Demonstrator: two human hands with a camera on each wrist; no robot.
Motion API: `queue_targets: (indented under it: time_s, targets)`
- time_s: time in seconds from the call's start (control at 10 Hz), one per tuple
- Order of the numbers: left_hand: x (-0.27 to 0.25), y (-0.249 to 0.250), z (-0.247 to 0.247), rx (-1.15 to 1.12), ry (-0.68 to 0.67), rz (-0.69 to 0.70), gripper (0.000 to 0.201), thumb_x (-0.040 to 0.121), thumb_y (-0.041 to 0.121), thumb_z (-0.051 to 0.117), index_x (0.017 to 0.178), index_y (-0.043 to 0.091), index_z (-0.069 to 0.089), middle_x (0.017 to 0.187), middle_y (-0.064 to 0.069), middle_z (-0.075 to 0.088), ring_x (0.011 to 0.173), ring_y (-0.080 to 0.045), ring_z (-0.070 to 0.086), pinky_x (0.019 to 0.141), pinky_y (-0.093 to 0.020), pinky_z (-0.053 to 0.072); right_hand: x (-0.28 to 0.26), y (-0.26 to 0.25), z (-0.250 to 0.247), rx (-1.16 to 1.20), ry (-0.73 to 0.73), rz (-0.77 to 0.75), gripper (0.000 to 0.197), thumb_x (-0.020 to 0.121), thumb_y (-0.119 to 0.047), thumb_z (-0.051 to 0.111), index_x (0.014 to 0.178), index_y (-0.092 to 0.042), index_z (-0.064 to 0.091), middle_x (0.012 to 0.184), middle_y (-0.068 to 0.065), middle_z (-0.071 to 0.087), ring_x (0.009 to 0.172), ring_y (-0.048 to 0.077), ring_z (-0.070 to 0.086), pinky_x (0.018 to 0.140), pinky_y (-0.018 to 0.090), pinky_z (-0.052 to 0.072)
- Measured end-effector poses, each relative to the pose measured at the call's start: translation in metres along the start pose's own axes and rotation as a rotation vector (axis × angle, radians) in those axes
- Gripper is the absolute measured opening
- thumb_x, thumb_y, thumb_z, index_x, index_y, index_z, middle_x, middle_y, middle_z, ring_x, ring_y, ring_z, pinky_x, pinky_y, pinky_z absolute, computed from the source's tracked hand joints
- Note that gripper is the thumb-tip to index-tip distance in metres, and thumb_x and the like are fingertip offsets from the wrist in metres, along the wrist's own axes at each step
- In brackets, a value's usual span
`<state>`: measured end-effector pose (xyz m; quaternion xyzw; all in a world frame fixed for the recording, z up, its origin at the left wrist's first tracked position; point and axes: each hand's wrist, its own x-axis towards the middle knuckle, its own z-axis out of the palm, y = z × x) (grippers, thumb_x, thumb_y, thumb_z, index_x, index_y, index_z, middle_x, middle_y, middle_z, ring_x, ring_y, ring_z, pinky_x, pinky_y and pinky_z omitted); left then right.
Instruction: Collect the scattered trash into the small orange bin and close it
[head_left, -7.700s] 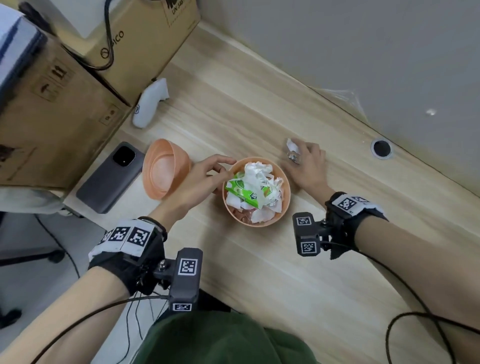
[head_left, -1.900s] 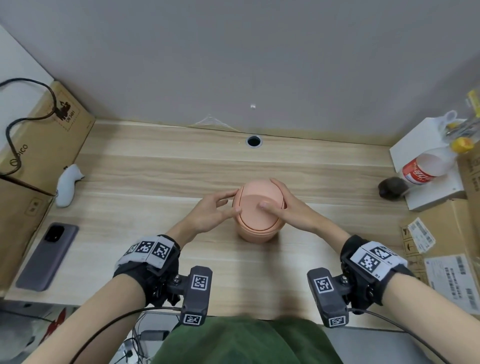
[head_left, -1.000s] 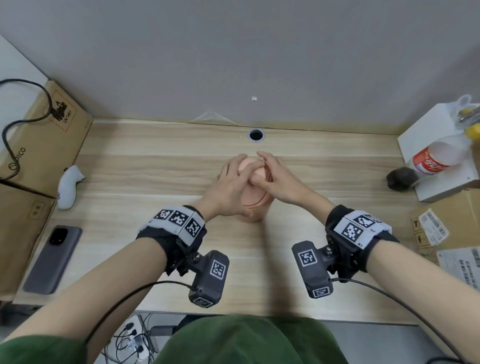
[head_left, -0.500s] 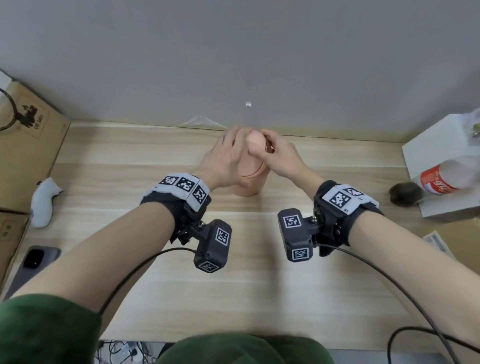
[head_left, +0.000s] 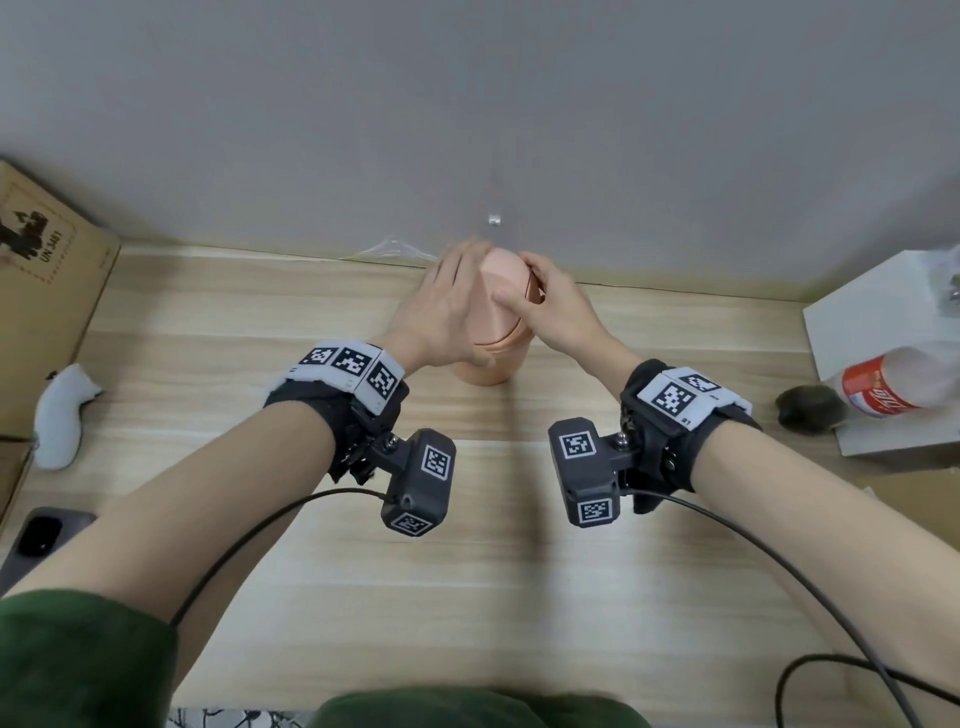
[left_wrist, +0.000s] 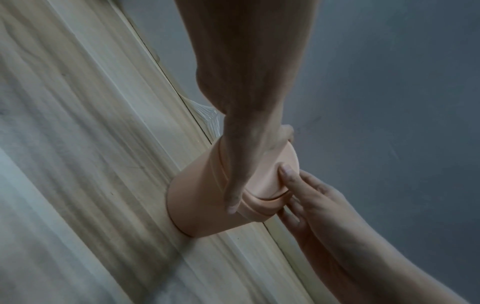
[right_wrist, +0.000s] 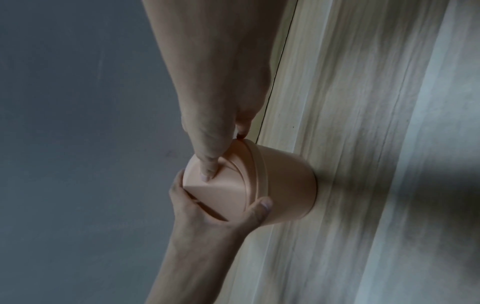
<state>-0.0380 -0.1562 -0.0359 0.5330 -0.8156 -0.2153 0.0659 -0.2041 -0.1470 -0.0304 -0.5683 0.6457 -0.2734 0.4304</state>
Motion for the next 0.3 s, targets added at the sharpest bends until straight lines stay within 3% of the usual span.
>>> queue_targets:
  time_s: [0.1, 0.2, 0.3]
  targets:
    - [-0.008, 0.001, -0.004, -0.158, -0.053, -0.083, 0.150, 0.048, 0.051, 0.088, 0.154, 0.017, -0.012, 0.163, -0.009, -0.014, 0.150, -0.028, -0.013, 0.120, -0.048, 0.003, -0.015, -0.006, -0.008, -0.026, -0.074, 0.037, 0.069, 0.088, -0.036, 0.060, 0.146, -0.014, 0.029, 0.151, 0.000, 0.038, 0.139, 0.017, 0.034, 0.112, 0.026, 0.025]
    - [-0.031, -0.002, -0.013, -0.440, 0.019, -0.191, 0.137, 0.063, 0.038, 0.086, 0.153, 0.017, -0.014, 0.163, -0.004, -0.014, 0.149, -0.021, -0.015, 0.121, -0.044, 0.002, -0.034, 0.005, -0.016, -0.014, -0.141, 0.102, 0.070, 0.093, -0.041, 0.051, 0.149, -0.020, 0.016, 0.157, -0.002, 0.024, 0.143, 0.016, 0.024, 0.115, 0.030, 0.022]
    - [-0.071, -0.014, -0.014, -0.708, 0.088, -0.355, 0.101, 0.082, 0.025, 0.074, 0.154, 0.023, 0.003, 0.159, -0.003, 0.012, 0.148, -0.016, 0.012, 0.119, -0.037, 0.018, -0.055, 0.018, -0.018, -0.005, -0.063, 0.145, 0.062, 0.094, -0.040, 0.048, 0.147, -0.023, 0.022, 0.156, 0.001, 0.026, 0.142, 0.020, 0.029, 0.115, 0.039, 0.027]
